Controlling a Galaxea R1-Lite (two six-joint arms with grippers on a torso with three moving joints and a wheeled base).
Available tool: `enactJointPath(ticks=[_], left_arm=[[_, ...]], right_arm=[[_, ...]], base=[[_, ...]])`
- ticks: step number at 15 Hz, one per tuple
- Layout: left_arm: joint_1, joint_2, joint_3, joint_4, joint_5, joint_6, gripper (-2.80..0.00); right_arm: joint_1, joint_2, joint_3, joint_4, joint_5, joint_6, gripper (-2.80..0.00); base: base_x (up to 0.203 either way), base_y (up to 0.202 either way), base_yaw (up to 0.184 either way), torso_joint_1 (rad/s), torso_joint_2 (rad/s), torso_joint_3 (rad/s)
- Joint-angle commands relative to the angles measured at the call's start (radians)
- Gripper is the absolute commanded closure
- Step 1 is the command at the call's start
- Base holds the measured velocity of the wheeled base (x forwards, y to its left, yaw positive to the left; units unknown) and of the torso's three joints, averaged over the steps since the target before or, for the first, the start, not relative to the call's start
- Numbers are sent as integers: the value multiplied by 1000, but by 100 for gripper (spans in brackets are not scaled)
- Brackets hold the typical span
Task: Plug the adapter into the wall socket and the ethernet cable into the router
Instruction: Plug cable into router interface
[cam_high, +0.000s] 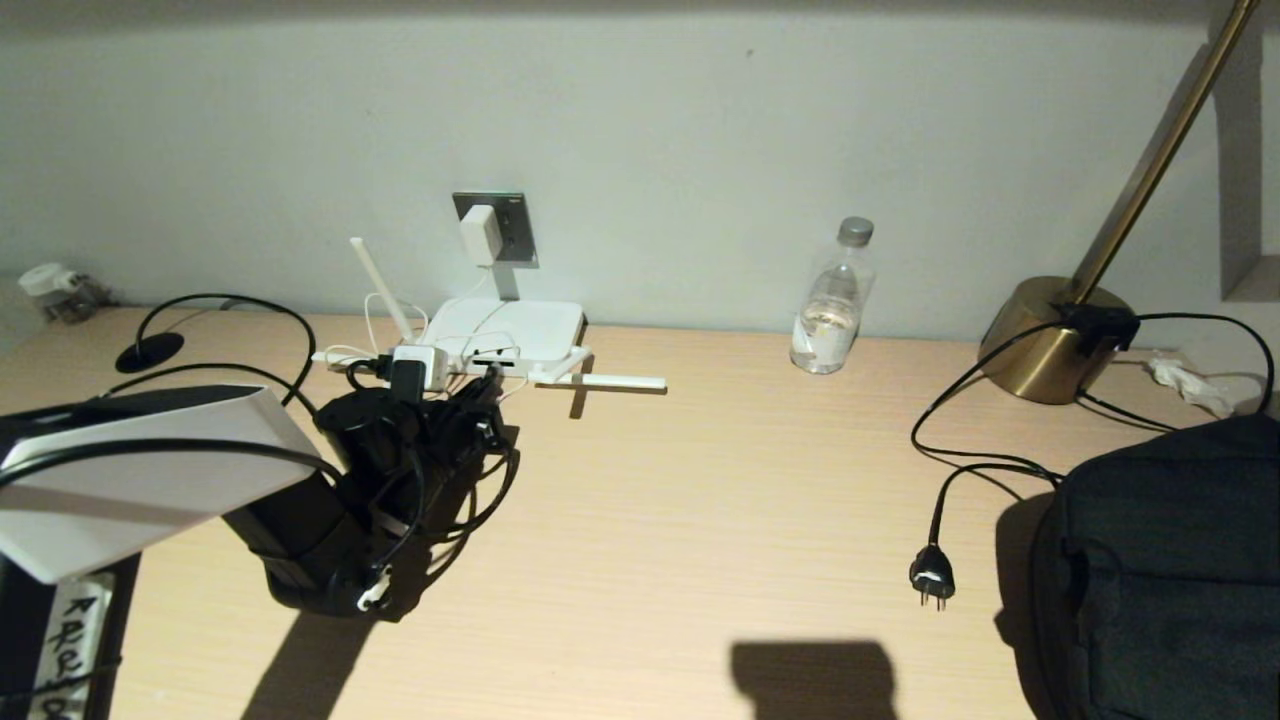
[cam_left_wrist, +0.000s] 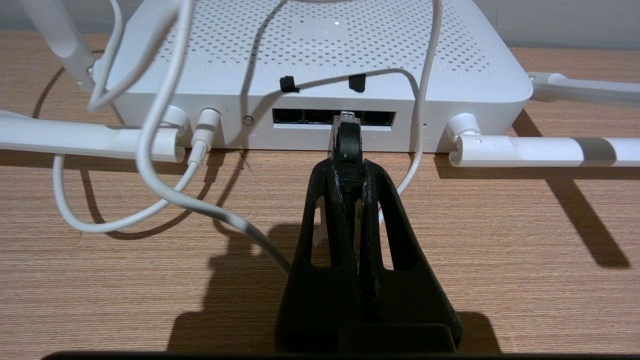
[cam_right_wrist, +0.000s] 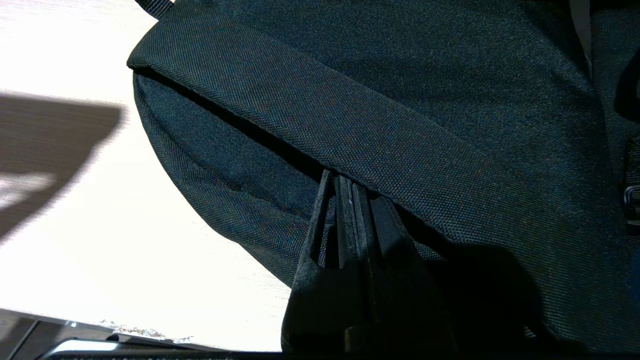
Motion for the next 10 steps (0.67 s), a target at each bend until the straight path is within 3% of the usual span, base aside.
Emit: enactJointPath(ticks=[1,10], left_arm=[[0,8,-8,-8,1,0,0],[-1,30,-42,-8,1,2,0]], right_arm=[[0,2,1,1,1,-1,0],[0,0,0,1,1,-1,0]], base=[[0,0,0,0,0,0],[0,0,0,0,0,0]])
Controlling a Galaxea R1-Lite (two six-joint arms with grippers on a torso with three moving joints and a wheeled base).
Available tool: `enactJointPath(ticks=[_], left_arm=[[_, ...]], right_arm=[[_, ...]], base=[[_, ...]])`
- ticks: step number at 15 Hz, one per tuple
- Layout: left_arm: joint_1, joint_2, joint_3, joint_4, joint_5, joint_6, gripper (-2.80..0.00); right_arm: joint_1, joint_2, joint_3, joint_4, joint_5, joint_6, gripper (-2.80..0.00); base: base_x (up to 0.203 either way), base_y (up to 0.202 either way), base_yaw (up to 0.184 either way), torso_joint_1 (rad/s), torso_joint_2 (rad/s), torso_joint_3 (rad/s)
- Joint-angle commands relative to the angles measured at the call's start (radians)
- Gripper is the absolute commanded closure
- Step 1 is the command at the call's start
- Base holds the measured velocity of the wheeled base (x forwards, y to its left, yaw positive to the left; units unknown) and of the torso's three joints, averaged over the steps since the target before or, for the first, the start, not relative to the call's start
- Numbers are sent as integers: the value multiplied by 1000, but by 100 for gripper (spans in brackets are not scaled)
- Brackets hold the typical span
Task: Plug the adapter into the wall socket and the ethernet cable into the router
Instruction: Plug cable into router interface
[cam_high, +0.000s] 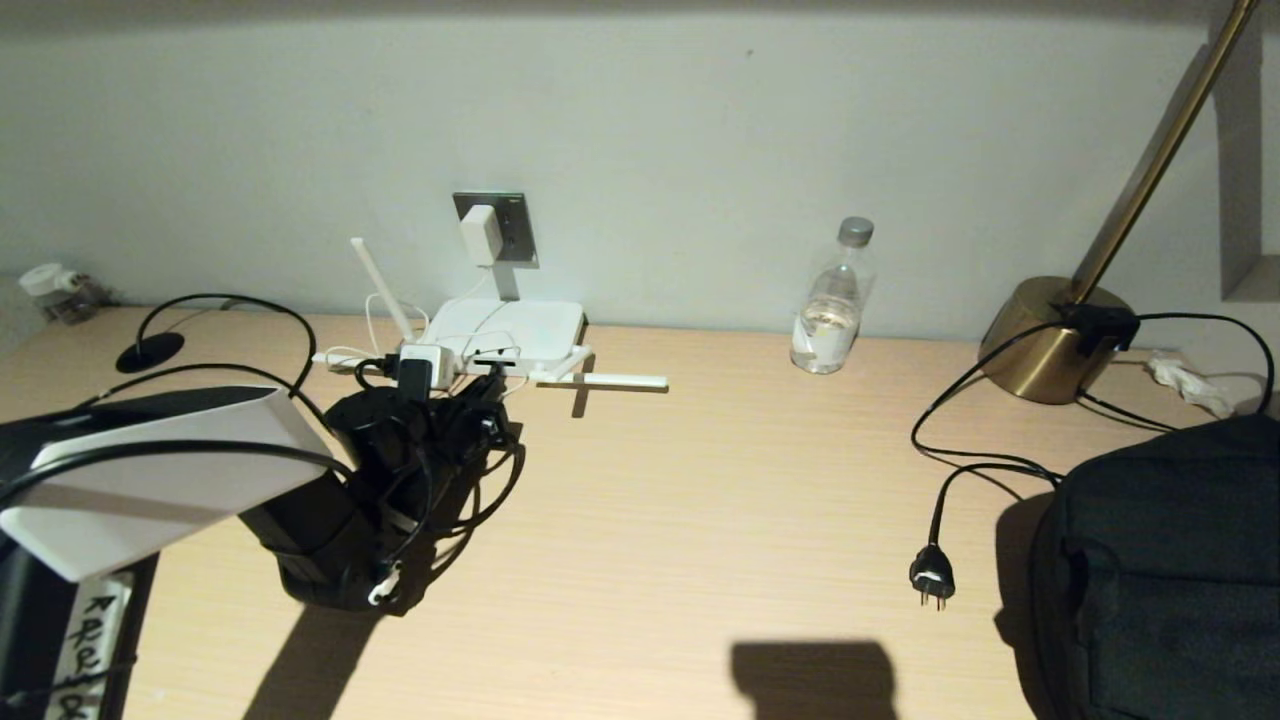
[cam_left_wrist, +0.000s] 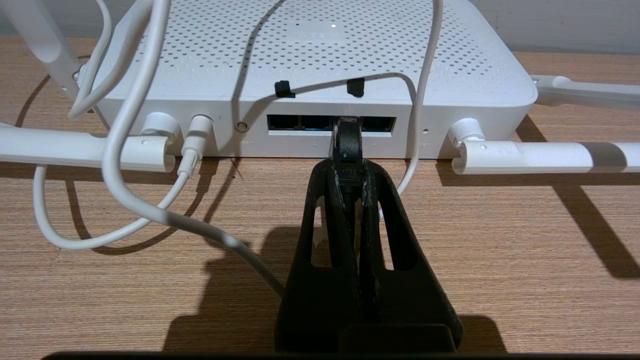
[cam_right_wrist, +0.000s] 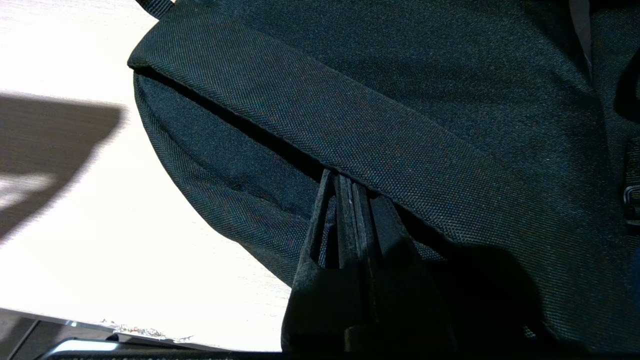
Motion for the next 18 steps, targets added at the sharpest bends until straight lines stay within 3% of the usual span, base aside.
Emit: enactJointPath(ticks=[1,18], left_arm=[[0,2,-6,-7,1,0,0],[-14,25,-54,-7,6,0,0]], right_arm=[[0,2,1,0,1,0,0],[0,2,0,0,1,0,0]], base=[[0,0,0,0,0,0],[0,0,0,0,0,0]])
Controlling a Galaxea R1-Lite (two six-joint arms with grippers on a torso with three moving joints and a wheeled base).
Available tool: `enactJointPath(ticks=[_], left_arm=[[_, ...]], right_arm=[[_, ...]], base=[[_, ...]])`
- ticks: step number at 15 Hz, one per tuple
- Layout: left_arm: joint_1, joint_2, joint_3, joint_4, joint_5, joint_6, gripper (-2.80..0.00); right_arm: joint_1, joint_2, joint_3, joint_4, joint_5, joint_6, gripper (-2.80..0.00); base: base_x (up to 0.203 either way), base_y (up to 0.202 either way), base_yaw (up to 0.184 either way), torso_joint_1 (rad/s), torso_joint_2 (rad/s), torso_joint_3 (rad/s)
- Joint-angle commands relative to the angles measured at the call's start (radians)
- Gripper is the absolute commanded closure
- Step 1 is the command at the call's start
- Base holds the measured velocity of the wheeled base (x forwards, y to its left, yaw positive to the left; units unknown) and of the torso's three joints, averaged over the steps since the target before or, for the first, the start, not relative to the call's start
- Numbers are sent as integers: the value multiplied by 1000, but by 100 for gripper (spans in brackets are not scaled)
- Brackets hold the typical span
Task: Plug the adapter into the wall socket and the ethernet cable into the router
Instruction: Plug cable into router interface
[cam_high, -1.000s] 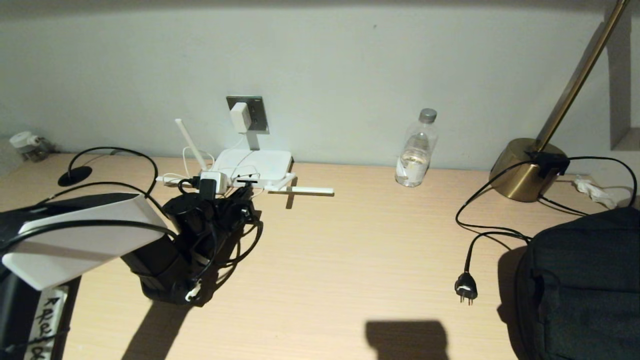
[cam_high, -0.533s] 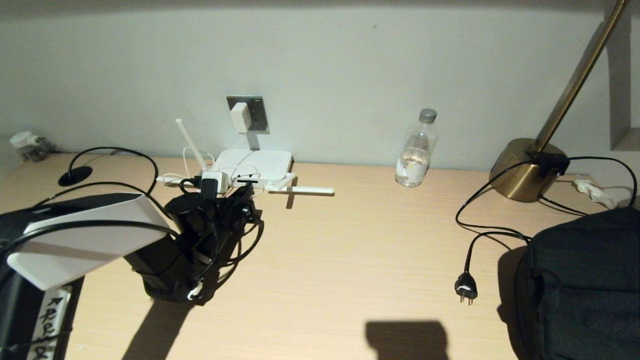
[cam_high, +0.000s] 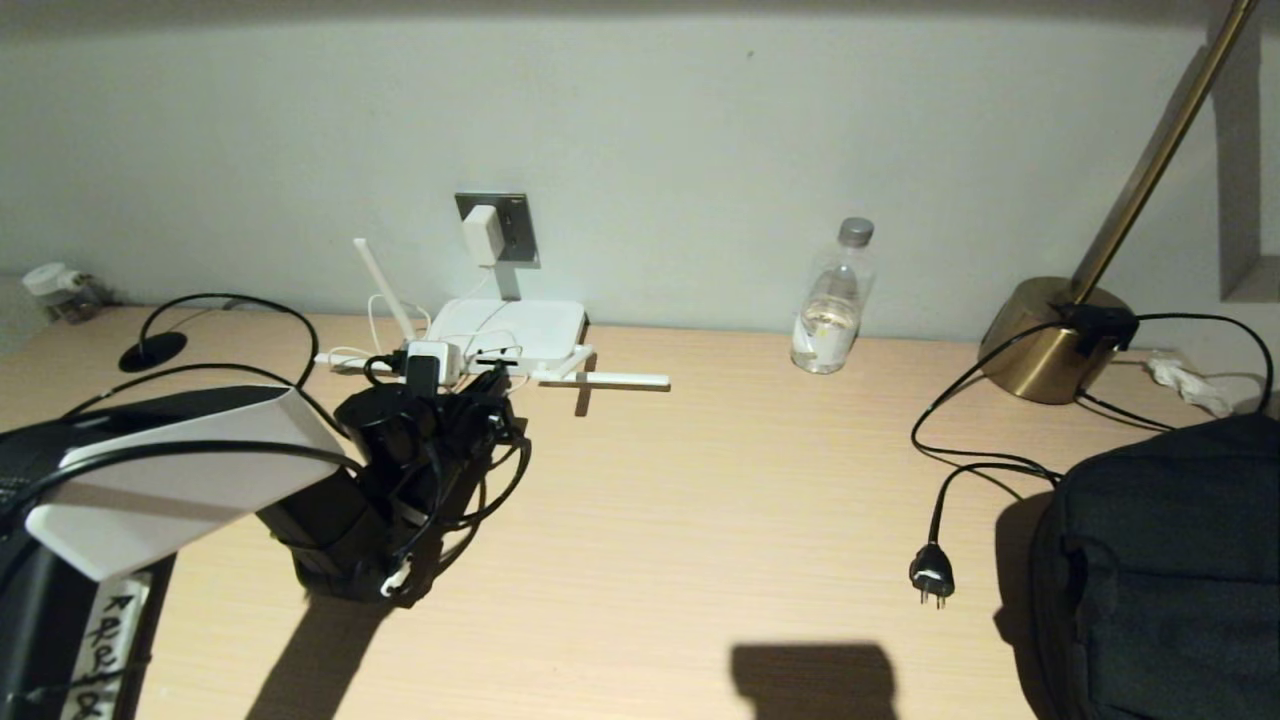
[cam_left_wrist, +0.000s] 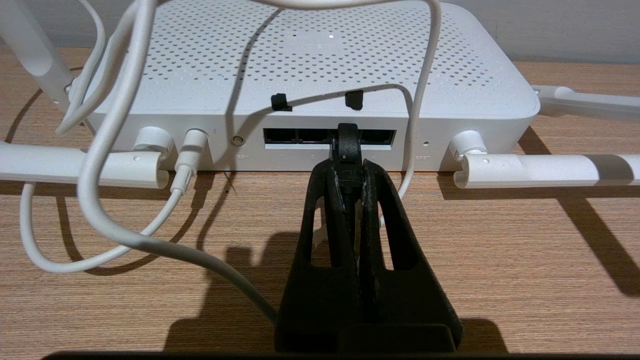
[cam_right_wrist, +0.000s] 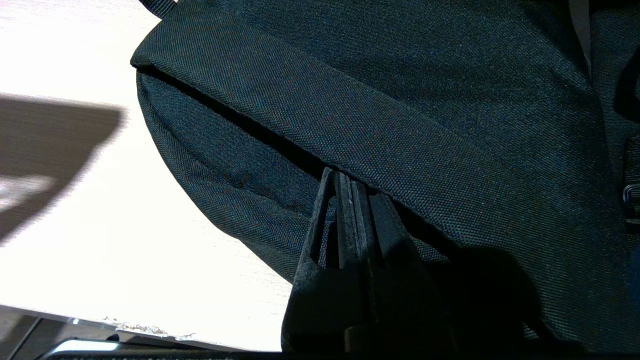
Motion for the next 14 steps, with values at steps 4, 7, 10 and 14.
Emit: enactJointPath(ticks=[4,7,10,14], left_arm=[[-3,-1,-1,-10,0,0,0],[-7,1,-7,-10,0,0,0],[-11,8,-8,-10,0,0,0],[-12,6,-7,-10,1,0,0]], right_arm=[[0,2,-1,1,1,-1,0],[0,2,-1,1,1,-1,0],[0,2,-1,1,1,-1,0],[0,2,-1,1,1,-1,0]], base=[[0,0,0,0,0,0],[0,0,0,0,0,0],[0,0,0,0,0,0],[0,0,0,0,0,0]])
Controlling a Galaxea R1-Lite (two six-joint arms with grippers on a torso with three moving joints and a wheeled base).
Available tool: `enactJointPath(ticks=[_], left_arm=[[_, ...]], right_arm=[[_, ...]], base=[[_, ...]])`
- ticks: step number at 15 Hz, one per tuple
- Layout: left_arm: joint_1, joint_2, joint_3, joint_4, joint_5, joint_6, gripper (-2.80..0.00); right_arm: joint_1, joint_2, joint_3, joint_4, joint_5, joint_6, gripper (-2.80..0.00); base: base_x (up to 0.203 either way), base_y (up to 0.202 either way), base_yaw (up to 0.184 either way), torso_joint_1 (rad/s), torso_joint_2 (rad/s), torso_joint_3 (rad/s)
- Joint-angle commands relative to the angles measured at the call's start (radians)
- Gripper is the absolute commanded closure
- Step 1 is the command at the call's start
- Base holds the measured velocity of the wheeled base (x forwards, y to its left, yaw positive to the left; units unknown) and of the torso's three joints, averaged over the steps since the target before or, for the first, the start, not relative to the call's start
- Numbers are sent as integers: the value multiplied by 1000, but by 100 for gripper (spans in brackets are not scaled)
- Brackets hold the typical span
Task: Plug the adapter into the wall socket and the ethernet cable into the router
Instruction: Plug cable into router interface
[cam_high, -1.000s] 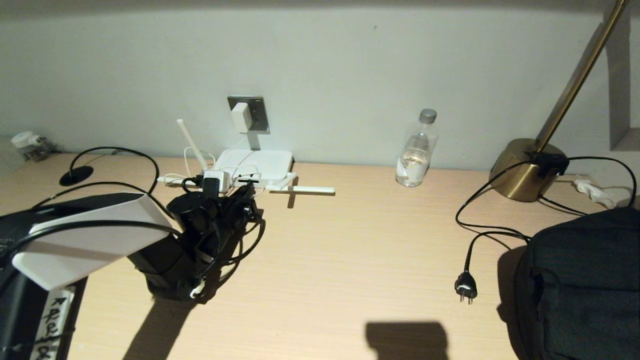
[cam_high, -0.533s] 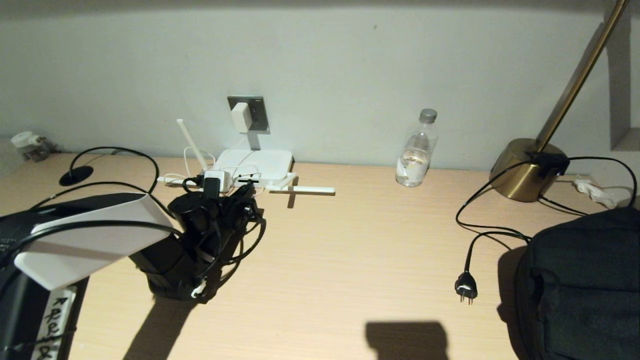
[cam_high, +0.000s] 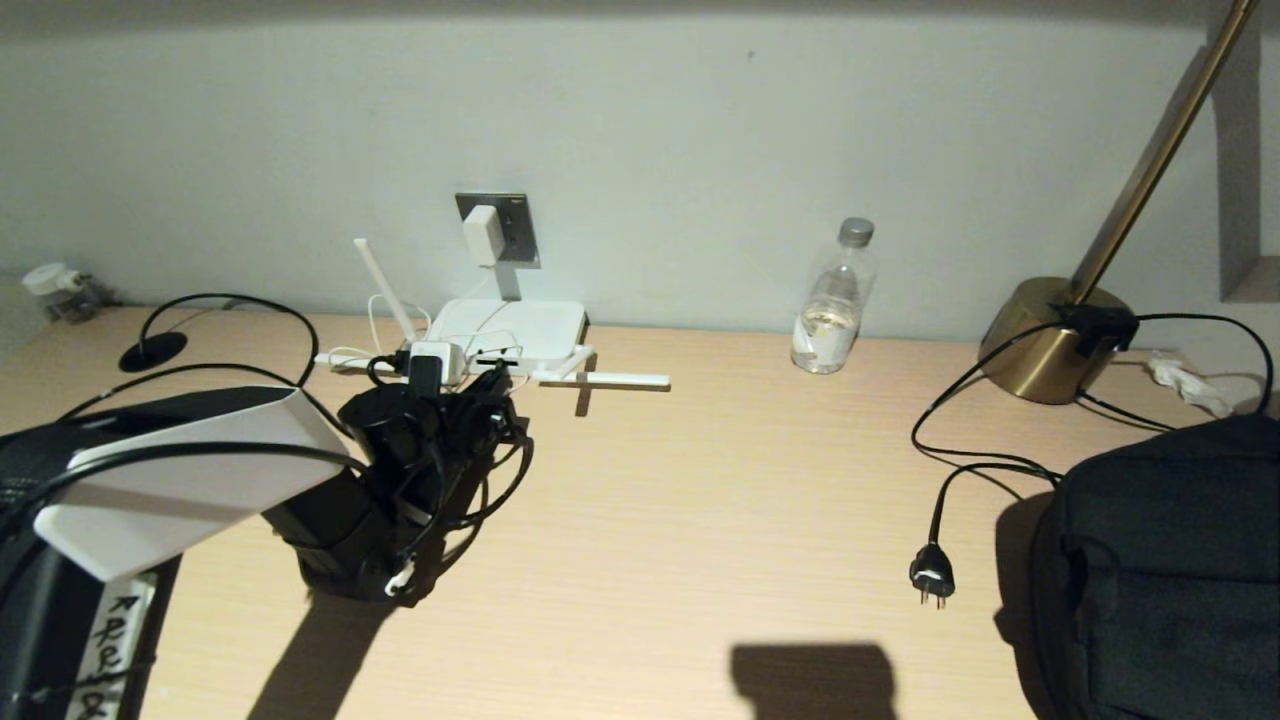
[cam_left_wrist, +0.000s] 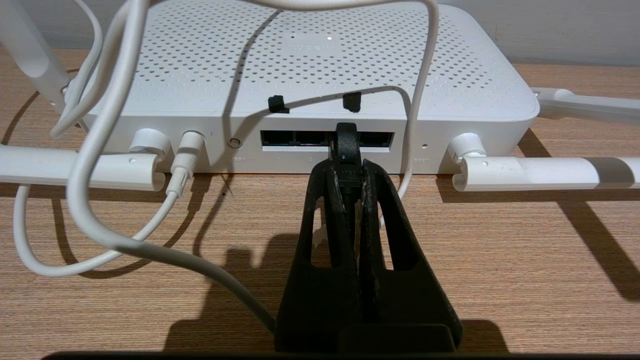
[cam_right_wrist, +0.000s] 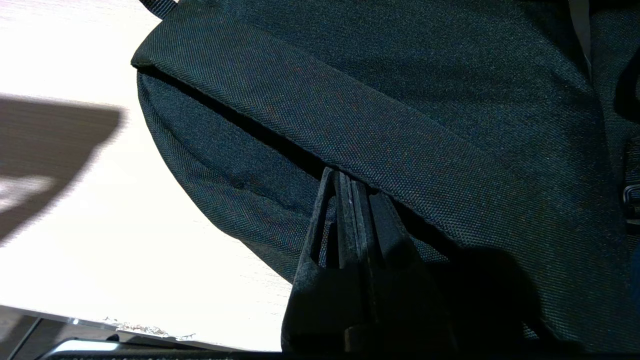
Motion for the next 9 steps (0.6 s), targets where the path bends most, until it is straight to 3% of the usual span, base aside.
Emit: enactJointPath(ticks=[1,4,6,9], left_arm=[[0,-1,2,-8,-2,0,0],[0,-1,2,-8,-2,0,0],[-1,-4,2,-8,-3,-1,-280],[-2,-9,2,-8,-3,-1,-280]], right_arm=[[0,2,0,0,1,-1,0],[0,0,0,0,1,-1,0],[0,2,0,0,1,-1,0],[0,2,0,0,1,-1,0]], base=[[0,0,0,0,0,0],[0,0,0,0,0,0],[0,0,0,0,0,0],[0,0,0,0,0,0]])
